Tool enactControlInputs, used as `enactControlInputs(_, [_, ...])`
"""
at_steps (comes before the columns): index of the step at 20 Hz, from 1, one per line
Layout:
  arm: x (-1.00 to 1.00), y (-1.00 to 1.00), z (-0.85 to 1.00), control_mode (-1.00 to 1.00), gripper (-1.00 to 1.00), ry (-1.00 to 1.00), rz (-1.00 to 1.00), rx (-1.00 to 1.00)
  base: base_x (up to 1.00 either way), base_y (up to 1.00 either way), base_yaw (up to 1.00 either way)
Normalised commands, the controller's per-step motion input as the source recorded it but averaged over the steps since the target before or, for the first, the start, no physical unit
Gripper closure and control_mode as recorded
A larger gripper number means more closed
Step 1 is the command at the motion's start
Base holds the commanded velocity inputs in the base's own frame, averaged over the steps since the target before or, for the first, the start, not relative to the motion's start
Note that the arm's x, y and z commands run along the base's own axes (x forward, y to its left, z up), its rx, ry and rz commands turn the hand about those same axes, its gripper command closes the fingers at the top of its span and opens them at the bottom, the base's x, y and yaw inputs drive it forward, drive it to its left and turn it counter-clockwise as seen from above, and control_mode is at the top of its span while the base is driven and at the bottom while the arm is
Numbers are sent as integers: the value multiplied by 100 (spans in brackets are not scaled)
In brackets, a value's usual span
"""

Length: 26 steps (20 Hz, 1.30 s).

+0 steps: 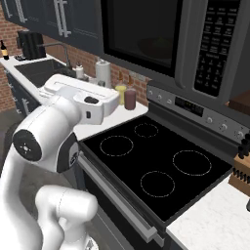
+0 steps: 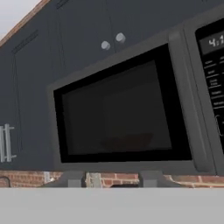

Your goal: Pick the broccoli from the sink and place it in the bowl. Then pick the bowl and place it in the microwave. Then close the microwave door and press the start button.

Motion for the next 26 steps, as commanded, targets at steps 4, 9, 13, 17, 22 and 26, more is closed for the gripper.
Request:
enactControlInputs(4, [-62,0,5,-100,100,2,1,-18,0,0,0])
enactControlInputs(9, [-7,-26,0,-100,100,15,-6,-15,0,0,0])
enactControlInputs(13, [0,-45,0,-100,100,18,-18,-11,0,0,0])
enactControlInputs(17, [0,-28,0,-100,100,11,-19,-9,0,0,0])
enactControlInputs(22, [-1,-35,0,-100,100,0,-9,-1,0,0,0])
enactControlInputs(26, [-1,-53,-4,-100,100,0,-5,1,0,0,0])
